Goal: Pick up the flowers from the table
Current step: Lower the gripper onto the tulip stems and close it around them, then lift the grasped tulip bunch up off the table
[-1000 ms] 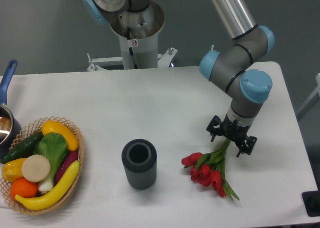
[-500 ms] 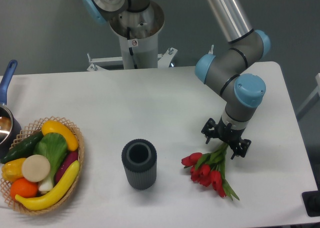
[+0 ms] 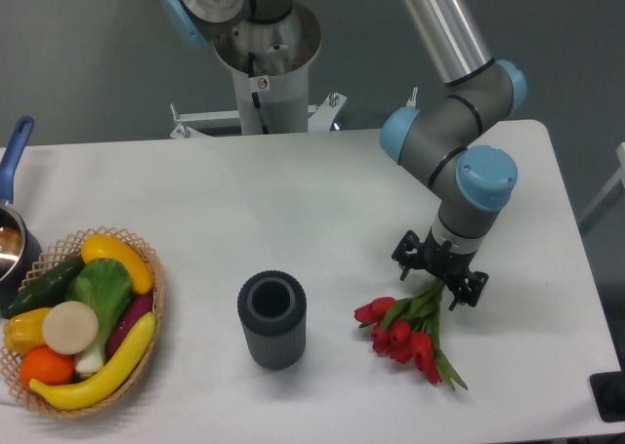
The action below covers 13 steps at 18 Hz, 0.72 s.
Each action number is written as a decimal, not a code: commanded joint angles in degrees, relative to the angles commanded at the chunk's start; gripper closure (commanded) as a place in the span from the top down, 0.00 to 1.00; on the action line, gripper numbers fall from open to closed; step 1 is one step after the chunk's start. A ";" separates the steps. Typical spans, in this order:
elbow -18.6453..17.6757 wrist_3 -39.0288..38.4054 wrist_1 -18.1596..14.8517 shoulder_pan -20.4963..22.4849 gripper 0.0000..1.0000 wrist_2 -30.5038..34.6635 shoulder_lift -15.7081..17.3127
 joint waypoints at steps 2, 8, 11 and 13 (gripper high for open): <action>0.00 -0.44 0.26 0.09 0.77 0.00 0.09; 0.00 -1.85 1.05 0.09 0.61 0.09 0.00; 0.09 -1.85 1.05 0.18 0.51 0.09 0.09; 0.09 -2.11 1.05 0.26 0.42 0.00 0.26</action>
